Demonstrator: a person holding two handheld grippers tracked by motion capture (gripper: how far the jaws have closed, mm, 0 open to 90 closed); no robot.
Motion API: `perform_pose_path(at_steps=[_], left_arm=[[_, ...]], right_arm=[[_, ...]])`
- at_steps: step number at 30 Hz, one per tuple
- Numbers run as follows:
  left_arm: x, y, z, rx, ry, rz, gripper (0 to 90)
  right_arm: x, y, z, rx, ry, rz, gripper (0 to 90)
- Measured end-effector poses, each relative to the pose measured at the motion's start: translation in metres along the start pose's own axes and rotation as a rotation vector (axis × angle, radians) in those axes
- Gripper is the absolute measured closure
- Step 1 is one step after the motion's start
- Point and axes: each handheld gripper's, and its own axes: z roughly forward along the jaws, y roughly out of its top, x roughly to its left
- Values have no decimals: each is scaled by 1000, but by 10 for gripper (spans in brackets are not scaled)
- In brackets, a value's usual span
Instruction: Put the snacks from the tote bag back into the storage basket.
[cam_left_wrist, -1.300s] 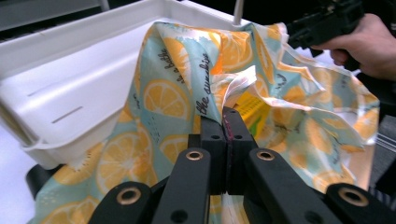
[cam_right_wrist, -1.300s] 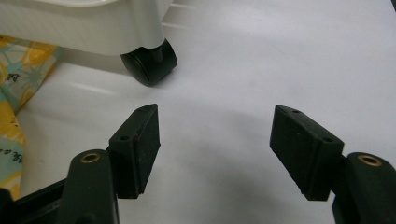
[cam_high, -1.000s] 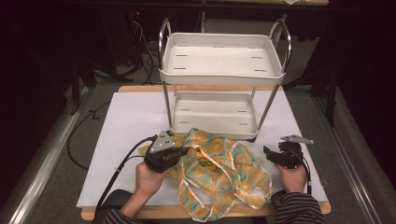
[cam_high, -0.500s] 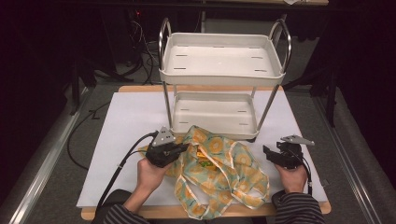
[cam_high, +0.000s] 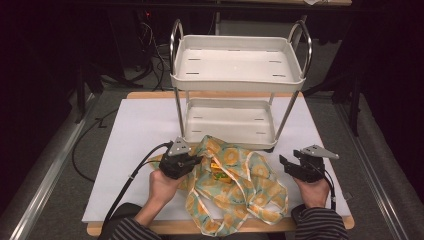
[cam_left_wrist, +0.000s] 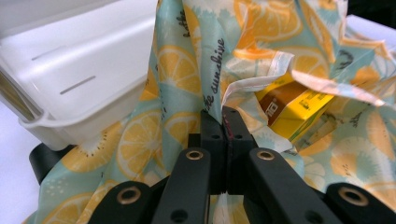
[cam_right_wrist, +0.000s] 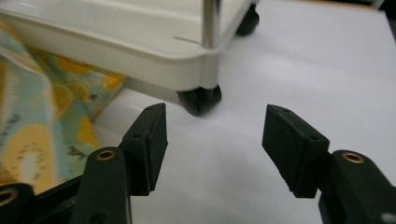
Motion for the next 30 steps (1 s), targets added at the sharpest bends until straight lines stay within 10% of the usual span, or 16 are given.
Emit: perform_pose_path(at_steps=[30], left_arm=[[2, -21, 12, 61, 16, 21, 892]], right_arm=[[76, 19, -26, -23, 378, -180, 477]])
